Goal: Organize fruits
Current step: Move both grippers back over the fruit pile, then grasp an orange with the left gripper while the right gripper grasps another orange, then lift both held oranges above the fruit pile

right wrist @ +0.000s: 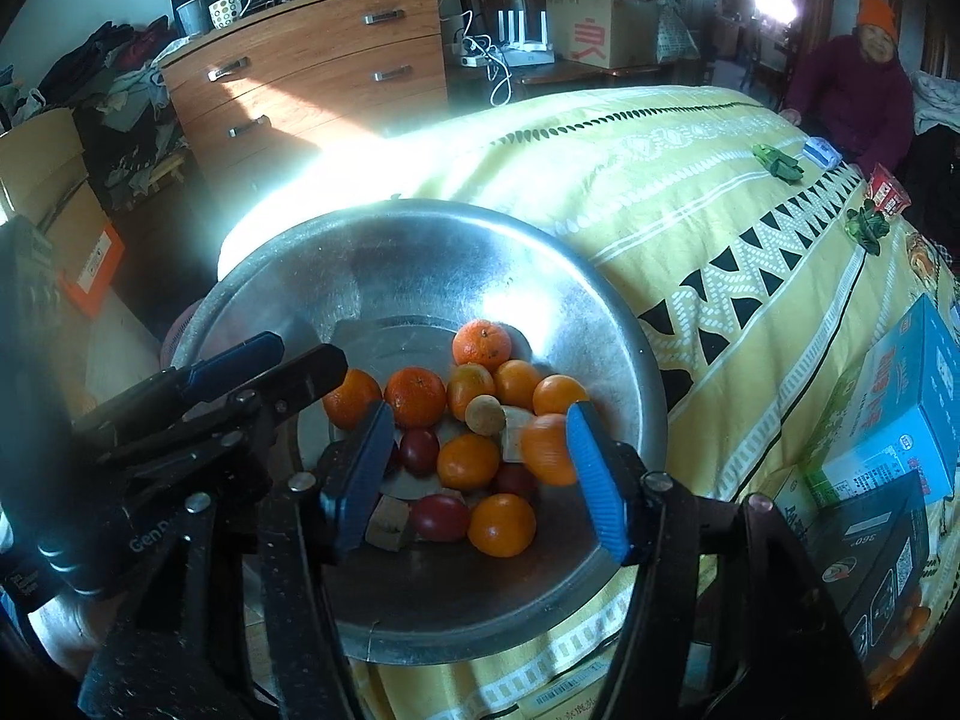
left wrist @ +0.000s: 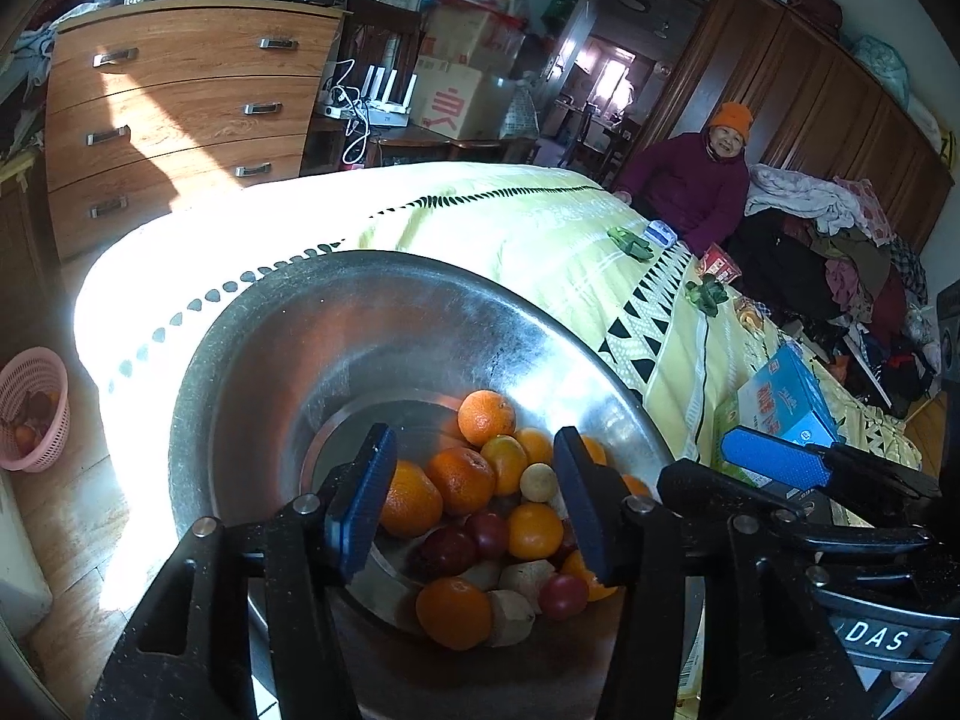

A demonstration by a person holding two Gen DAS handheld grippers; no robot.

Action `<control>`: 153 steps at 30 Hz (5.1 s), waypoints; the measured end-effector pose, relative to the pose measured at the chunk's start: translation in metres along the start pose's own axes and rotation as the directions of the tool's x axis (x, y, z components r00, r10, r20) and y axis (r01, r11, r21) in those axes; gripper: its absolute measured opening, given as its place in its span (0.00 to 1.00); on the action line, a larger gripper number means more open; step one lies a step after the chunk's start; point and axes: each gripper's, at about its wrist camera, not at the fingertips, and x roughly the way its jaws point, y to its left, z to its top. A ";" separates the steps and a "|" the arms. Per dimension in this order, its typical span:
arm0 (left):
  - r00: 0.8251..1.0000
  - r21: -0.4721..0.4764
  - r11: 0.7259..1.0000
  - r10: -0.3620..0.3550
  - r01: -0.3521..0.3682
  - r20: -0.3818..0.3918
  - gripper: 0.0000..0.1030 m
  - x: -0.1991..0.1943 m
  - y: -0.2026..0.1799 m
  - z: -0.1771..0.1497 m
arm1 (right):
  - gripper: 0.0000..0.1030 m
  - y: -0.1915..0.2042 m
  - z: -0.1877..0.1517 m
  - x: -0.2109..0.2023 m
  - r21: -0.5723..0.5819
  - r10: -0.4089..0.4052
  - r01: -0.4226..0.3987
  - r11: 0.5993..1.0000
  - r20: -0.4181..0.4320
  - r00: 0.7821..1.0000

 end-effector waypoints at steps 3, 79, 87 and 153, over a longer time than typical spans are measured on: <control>1.000 0.007 1.000 -0.003 0.003 0.009 0.58 -0.005 -0.003 0.001 | 0.63 0.001 -0.001 -0.015 -0.008 -0.004 0.004 1.000 0.030 1.000; 0.906 0.443 0.827 -0.172 0.346 -0.387 0.35 0.178 -0.417 -0.209 | 0.68 -0.306 -0.422 -0.185 0.725 -0.257 0.190 0.662 -0.018 0.966; 0.892 0.436 0.815 -0.201 0.382 -0.406 0.34 0.145 -0.404 -0.209 | 0.65 -0.311 -0.414 -0.186 0.720 -0.270 0.200 0.665 -0.018 0.963; 0.855 0.417 0.746 -0.454 0.519 -0.253 0.41 -0.033 -0.367 -0.136 | 0.41 -0.262 -0.254 -0.225 0.450 -0.498 0.437 0.778 0.020 0.867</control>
